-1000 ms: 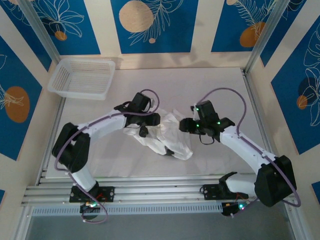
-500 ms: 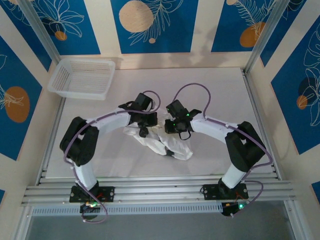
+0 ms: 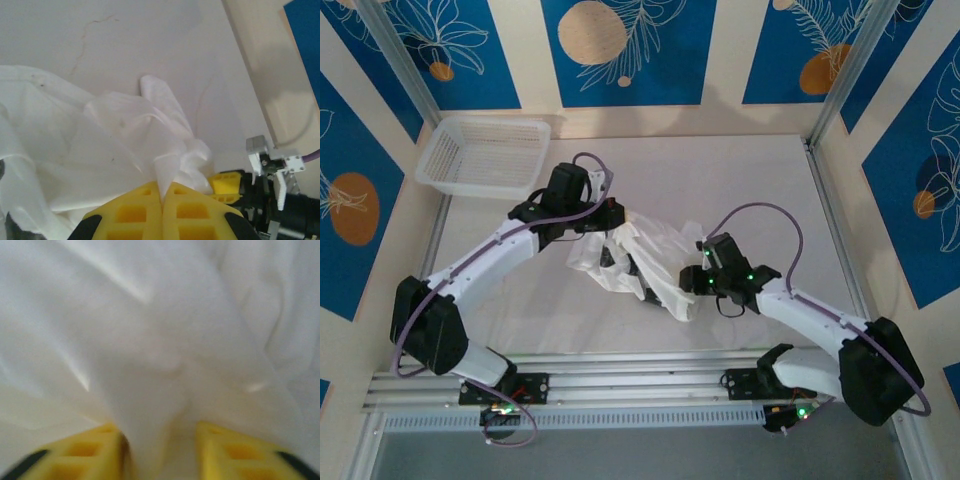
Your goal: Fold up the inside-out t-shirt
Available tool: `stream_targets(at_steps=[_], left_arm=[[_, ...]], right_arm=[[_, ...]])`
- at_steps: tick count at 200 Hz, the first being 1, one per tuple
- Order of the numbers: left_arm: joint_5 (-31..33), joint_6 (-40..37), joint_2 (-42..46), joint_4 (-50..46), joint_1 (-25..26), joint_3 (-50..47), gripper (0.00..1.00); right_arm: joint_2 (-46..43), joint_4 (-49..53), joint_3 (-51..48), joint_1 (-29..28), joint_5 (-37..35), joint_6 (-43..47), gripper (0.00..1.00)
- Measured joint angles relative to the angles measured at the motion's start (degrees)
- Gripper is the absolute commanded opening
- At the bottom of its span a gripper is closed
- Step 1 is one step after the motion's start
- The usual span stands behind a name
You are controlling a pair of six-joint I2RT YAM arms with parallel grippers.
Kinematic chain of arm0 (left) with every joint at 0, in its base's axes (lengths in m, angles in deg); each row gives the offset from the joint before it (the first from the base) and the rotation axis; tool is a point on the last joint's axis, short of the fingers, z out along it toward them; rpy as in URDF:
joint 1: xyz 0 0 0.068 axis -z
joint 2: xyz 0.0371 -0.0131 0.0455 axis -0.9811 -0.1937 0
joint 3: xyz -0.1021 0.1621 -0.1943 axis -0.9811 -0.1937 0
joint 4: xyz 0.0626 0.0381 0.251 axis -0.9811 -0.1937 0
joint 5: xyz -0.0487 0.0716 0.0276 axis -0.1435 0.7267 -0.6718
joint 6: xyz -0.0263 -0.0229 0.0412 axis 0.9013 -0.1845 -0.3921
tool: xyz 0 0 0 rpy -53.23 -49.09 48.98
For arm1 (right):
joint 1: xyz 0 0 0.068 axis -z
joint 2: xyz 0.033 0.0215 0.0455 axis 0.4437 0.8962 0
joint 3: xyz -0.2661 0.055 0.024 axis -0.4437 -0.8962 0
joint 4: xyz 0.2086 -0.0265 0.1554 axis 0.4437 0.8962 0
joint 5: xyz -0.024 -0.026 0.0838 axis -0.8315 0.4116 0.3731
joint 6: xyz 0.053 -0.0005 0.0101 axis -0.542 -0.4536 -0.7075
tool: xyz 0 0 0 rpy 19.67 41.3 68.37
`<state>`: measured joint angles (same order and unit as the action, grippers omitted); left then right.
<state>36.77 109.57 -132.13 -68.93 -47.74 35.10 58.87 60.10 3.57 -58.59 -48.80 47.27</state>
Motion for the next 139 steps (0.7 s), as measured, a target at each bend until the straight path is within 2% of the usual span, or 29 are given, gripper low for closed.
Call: stream_targets(at_steps=[19, 37, 69, 98, 106, 114, 122, 132, 136, 139], left_arm=[[-1.44, -0.96, -0.07, 0.24, 0.37, -0.37, 0.0], [-2.62, -1.53, -0.07, 1.49, 0.98, -1.38, 0.0], [-3.34, -2.99, -0.07, 1.57, 2.86, -1.77, 0.0], [-3.23, -4.26, -0.02, 1.49, 3.72, -1.77, 0.0], [-3.1, -4.68, 0.09, 1.46, 3.76, -1.77, 0.0], [-2.95, -4.94, 0.42, 1.49, 3.76, -1.84, 0.0], [-2.78, -5.31, 0.94, 1.53, 3.76, -1.99, 0.0], [-2.38, -5.57, 1.79, 1.51, 3.8, -2.21, 0.0], [-2.05, -5.64, 2.14, 1.53, 3.8, -2.32, 0.0], [-1.73, -5.79, 2.49, 1.55, 3.8, -2.45, 0.0]], right_arm=[[-2.25, -0.59, 2.69, -0.44, 0.09, 5.11, 0.68], [-2.08, -3.76, 5.97, -0.72, -0.02, 12.66, 0.74], [7.13, -9.03, 13.33, -0.5, 0.61, 26.95, 0.76], [19.17, -9.11, 21.09, -0.02, 3.85, 33.86, 0.74], [21.86, -9.11, 22.56, -0.02, 4.55, 34.69, 0.69], [24.2, -8.9, 23.87, -0.04, 5.33, 35.39, 0.58], [26.21, -8.04, 25.24, -0.04, 6.14, 35.78, 0.39], [28.04, -6.6, 26.99, -0.11, 7.34, 35.3, 0.09], [28.39, -6.19, 27.52, -0.11, 7.91, 35.19, 0.0], [28.61, -5.79, 27.91, -0.13, 8.46, 34.88, 0.0]])
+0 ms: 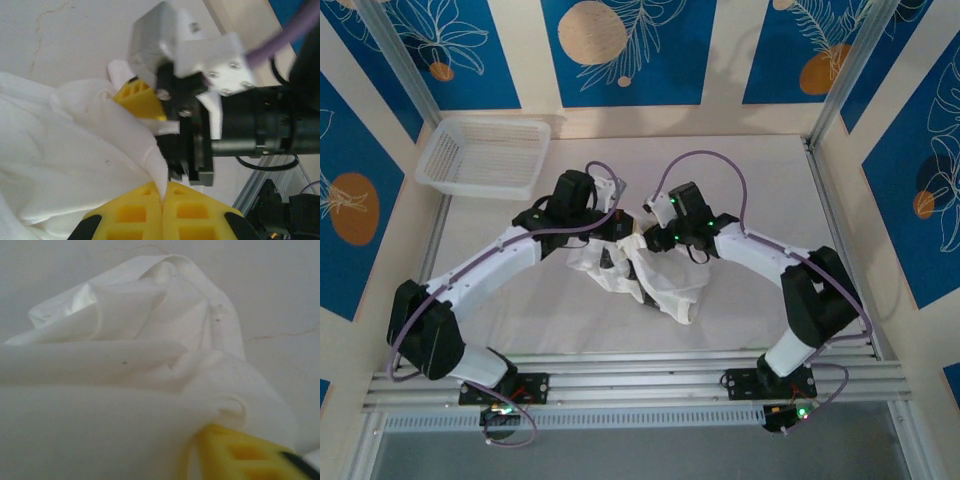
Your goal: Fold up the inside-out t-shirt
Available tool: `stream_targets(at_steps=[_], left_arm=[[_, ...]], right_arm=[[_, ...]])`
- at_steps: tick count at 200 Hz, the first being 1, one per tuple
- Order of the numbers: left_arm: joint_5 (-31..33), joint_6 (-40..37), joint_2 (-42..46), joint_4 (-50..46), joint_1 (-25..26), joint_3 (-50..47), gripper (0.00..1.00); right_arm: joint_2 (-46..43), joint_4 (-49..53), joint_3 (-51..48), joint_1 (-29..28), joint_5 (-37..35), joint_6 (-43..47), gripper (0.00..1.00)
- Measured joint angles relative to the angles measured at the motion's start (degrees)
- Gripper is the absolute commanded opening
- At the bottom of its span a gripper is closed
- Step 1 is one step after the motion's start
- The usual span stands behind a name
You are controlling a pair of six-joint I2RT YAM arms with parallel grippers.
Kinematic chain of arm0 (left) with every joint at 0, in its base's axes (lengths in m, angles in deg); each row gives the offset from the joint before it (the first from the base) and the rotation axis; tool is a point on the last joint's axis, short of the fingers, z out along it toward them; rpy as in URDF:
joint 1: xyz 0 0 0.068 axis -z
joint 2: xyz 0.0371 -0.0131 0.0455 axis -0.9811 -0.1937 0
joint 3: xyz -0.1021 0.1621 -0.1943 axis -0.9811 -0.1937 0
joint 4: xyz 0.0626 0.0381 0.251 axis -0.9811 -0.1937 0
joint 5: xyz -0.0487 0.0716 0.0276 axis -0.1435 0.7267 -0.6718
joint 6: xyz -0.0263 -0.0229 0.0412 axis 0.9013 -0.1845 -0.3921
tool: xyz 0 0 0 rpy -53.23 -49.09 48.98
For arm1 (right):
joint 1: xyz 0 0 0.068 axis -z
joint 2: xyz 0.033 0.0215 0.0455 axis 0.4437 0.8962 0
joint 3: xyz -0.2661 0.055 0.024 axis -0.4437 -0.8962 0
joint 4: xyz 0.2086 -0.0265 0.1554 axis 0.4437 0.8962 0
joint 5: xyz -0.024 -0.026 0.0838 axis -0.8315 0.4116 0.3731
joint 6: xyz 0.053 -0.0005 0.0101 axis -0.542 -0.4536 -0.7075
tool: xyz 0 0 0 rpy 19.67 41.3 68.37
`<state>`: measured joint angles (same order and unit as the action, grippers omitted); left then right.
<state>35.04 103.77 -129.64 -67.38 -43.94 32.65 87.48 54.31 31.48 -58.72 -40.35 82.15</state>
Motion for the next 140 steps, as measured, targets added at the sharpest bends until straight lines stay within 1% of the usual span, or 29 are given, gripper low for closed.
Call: stream_targets(at_steps=[13, 27, 38, 49, 61, 69, 83, 94, 104, 112, 140], left_arm=[[2.1, -0.28, 1.27, -0.2, -0.04, -0.35, 0.0], [5.14, -0.37, 2.16, -0.92, -0.7, -0.35, 0.0], [6.67, -0.39, 2.32, -1.44, -1.46, -0.35, 0.0], [7.89, -0.37, 2.23, -1.92, -2.49, -0.35, 0.0], [8.33, -0.39, 2.16, -2.16, -3.43, -0.44, 0.09], [7.93, -0.5, 2.16, -2.12, -3.54, -0.48, 0.18], [7.69, -0.85, 2.27, -1.64, -3.23, -0.66, 0.32], [8.11, -0.39, 2.54, -1.27, -3.65, -1.62, 0.4], [8.09, -0.87, 3.1, -1.11, -3.91, -2.84, 0.43], [8.09, -0.94, 3.76, -1.01, -4.02, -3.96, 0.44], [7.1, -1.01, 7.82, -0.13, -3.41, -8.52, 0.41]], right_arm=[[-0.44, 1.07, 0.72, -0.02, 2.36, -1.16, 0.0], [-3.04, 1.79, 0.37, 0.0, 5.73, -3.1, 0.0], [-7.26, 1.11, -1.51, 0.04, 8.55, -5.42, 0.0], [-13.77, -0.2, -4.81, 0.35, 12.11, -8.24, 0.0], [-20.5, -2.78, -8.46, 0.85, 15.58, -11.26, 0.0], [-25.16, -5.05, -10.93, 1.62, 17.81, -14.27, 0.0], [-30.34, -8.31, -14.19, 3.78, 20.96, -18.49, 0.0], [-32.57, -10.12, -15.93, 6.05, 22.69, -21.18, 0.0], [-33.18, -11.06, -16.79, 7.76, 23.74, -23.17, 0.0], [-32.96, -11.5, -17.11, 8.92, 24.41, -24.48, 0.0], [-31.87, -12.74, -18.36, 10.49, 26.32, -27.34, 0.0]])
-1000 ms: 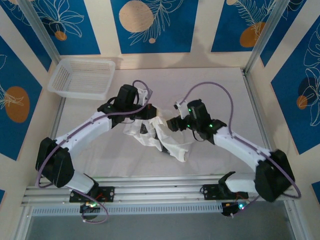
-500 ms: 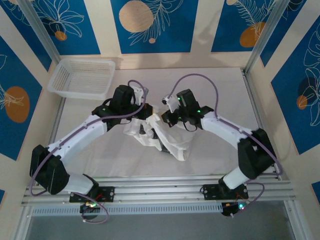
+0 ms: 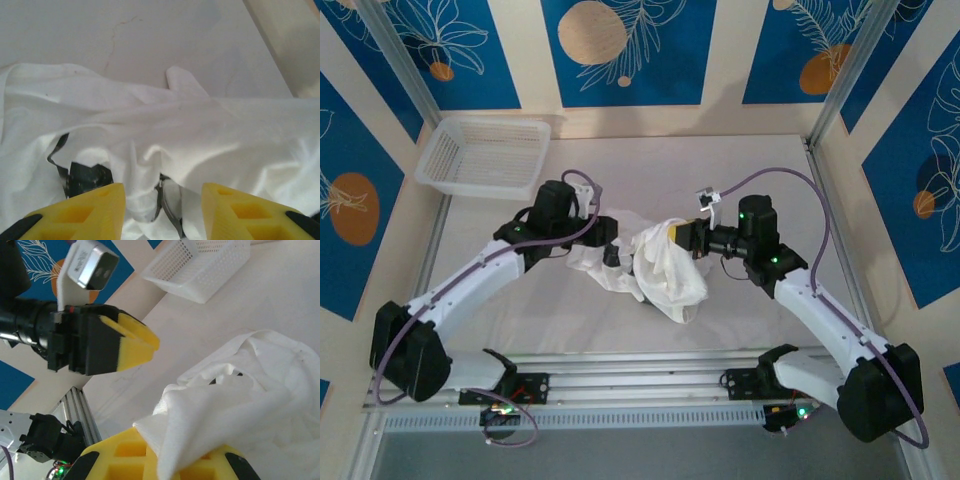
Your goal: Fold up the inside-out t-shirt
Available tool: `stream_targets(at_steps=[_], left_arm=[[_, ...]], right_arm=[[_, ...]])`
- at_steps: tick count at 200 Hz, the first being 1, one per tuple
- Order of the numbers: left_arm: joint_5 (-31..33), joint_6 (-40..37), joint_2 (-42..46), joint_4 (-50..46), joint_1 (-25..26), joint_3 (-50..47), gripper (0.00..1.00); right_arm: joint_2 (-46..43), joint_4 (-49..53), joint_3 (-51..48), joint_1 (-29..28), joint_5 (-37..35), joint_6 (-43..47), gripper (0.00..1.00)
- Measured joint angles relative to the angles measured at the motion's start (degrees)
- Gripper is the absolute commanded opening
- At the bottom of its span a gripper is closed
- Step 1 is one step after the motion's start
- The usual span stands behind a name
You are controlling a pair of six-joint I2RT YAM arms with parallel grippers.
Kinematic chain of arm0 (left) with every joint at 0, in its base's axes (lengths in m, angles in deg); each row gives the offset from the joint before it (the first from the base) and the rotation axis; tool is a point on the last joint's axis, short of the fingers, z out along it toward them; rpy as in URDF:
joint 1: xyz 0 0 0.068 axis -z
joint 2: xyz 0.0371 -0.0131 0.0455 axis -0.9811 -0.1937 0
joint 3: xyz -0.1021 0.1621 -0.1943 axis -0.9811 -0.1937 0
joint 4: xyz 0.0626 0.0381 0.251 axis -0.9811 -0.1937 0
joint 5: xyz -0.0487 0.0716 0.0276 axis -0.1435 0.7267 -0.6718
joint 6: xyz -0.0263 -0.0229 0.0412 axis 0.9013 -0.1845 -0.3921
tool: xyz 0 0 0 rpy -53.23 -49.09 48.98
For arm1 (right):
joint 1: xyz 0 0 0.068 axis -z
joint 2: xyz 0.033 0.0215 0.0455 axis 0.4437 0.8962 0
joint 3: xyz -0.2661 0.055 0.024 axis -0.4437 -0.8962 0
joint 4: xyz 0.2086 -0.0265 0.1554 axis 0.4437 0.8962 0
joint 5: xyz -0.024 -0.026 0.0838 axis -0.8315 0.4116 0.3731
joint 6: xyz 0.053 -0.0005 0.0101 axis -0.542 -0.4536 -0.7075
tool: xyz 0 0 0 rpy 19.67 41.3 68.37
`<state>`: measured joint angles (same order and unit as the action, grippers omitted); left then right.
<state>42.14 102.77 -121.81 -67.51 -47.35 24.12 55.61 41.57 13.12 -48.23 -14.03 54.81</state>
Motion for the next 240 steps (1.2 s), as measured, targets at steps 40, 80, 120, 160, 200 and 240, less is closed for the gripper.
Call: stream_targets(at_steps=[40, 80, 120, 160, 200, 240], left_arm=[[1.07, 0.09, 2.51, 3.08, 9.99, -3.72, 0.37], [1.03, 6.51, -1.29, 10.27, 14.12, -4.26, 0.46], [1.25, 8.92, -8.17, 12.76, 13.88, -3.43, 0.5], [-0.68, 10.97, -11.04, 15.1, 13.33, -2.67, 0.05], [-4.15, 14.45, -7.32, 15.8, 11.5, -2.67, 0.0], [-10.91, 18.12, -4.5, 12.55, 10.97, 2.91, 0.0]], right_arm=[[1.03, -0.11, -0.22, 1.01, 1.27, -1.97, 0.0], [1.77, 0.04, -0.22, 1.29, 1.42, -3.17, 0.0], [1.77, 0.13, -0.22, 1.29, 1.42, -3.74, 0.0], [1.77, 0.2, -0.22, 1.36, 1.16, -3.85, 0.0], [5.92, 2.21, 0.2, 4.42, -1.7, -3.52, 0.0], [19.26, 8.04, 3.56, 8.92, -4.74, 1.53, 0.0]])
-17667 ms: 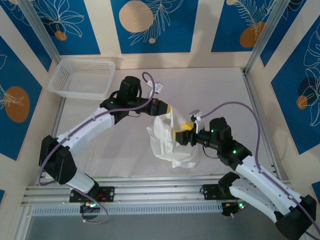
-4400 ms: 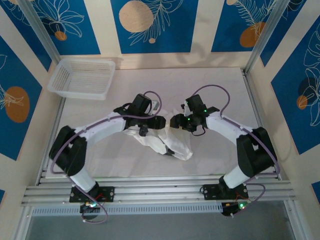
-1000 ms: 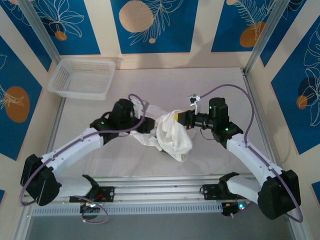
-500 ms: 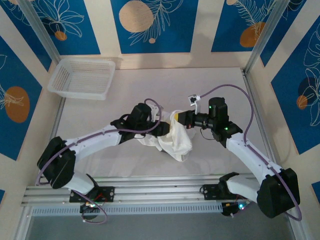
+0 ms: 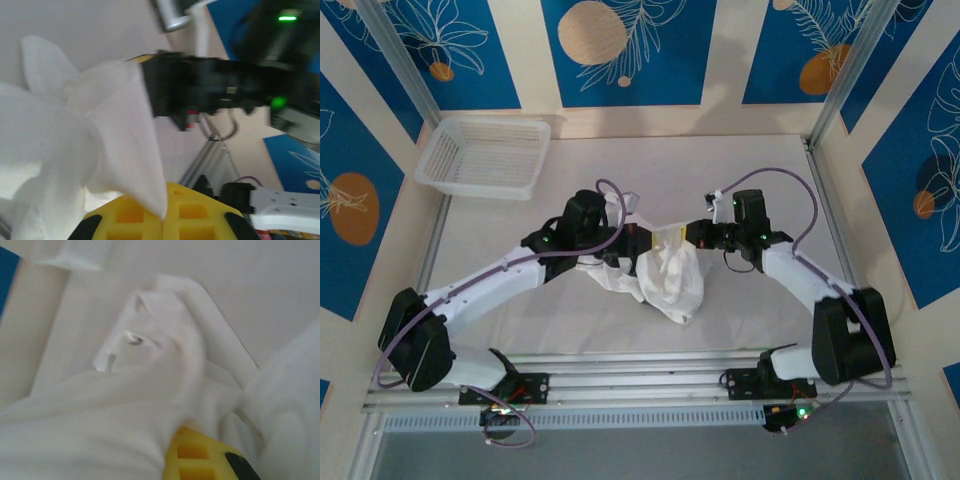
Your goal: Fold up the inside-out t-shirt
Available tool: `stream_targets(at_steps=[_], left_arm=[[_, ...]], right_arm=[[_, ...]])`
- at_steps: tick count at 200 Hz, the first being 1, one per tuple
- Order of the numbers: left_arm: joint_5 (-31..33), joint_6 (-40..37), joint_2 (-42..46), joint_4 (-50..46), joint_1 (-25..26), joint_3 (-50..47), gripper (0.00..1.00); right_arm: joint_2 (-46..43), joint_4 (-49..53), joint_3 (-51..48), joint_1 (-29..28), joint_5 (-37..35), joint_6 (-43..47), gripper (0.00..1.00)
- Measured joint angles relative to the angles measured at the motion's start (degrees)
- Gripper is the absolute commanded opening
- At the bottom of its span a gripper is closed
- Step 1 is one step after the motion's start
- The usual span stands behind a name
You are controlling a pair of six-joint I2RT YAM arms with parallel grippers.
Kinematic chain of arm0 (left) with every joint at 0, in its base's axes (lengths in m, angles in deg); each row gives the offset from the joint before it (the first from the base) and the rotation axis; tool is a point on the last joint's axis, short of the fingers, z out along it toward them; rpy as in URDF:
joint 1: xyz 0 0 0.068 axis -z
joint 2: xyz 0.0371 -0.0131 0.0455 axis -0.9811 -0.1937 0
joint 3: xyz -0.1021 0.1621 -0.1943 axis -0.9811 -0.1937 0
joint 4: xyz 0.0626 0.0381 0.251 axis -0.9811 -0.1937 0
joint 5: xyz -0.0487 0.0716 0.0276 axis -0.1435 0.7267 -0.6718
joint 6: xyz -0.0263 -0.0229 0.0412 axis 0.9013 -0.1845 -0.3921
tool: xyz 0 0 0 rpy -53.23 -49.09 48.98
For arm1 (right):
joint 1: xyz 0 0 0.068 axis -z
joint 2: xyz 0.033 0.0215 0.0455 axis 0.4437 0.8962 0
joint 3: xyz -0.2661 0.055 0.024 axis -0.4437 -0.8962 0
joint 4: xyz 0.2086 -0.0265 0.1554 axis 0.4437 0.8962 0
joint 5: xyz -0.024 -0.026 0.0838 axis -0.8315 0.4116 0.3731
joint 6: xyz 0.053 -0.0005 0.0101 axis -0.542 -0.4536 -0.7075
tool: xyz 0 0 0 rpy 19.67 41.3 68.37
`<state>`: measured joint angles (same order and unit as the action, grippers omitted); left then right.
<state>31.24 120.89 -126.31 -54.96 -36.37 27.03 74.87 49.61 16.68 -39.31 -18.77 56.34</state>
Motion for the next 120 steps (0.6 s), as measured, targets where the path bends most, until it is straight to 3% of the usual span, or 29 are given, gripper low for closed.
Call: stream_targets(at_steps=[7, 21, 36, 43, 62, 74, 87, 95, 109, 120], left_arm=[[-0.22, 0.13, 0.0, -0.83, -0.02, 0.85, 0.0], [-0.37, 0.22, 0.04, -2.21, -0.04, 1.44, 0.0], [-0.5, 0.42, 0.07, -3.08, -0.04, 1.6, 0.0], [-0.61, 0.46, 0.04, -3.43, -0.04, 1.68, 0.0], [-0.85, 0.55, -0.46, -3.91, -0.07, 2.4, 0.0], [-0.9, 0.59, -1.14, -3.91, -0.09, 3.02, 0.0], [-0.9, 0.59, -1.79, -3.98, -0.09, 3.43, 0.0], [-0.98, 0.59, -2.19, -4.09, -0.09, 3.72, 0.0], [-1.11, 0.59, -2.69, -4.13, -0.09, 4.11, 0.0], [-1.11, 0.61, -2.91, -4.2, -0.09, 4.28, 0.0]], right_arm=[[0.81, 1.33, 0.9, 0.09, 0.55, 0.59, 0.06], [-0.09, 3.67, 2.36, -0.22, 0.74, 1.55, 0.28], [-4.24, 5.4, 2.43, -0.28, -1.7, 1.81, 0.37], [-7.58, 5.66, 1.75, -0.31, -3.65, 1.33, 0.37], [-20.52, 3.76, -3.13, -2.25, -10.54, -0.35, 0.22], [-29.4, 2.05, -7.23, -6.45, -15.13, -1.27, 0.17], [-35.04, 1.11, -9.57, -12.74, -19.1, -2.67, 0.18], [-35.74, 0.85, -9.84, -16.48, -21.2, -3.67, 0.25], [-33.92, -0.11, -9.84, -21.97, -25.49, -5.09, 0.49], [-30.75, -1.25, -9.84, -24.72, -28.37, -6.45, 0.61]])
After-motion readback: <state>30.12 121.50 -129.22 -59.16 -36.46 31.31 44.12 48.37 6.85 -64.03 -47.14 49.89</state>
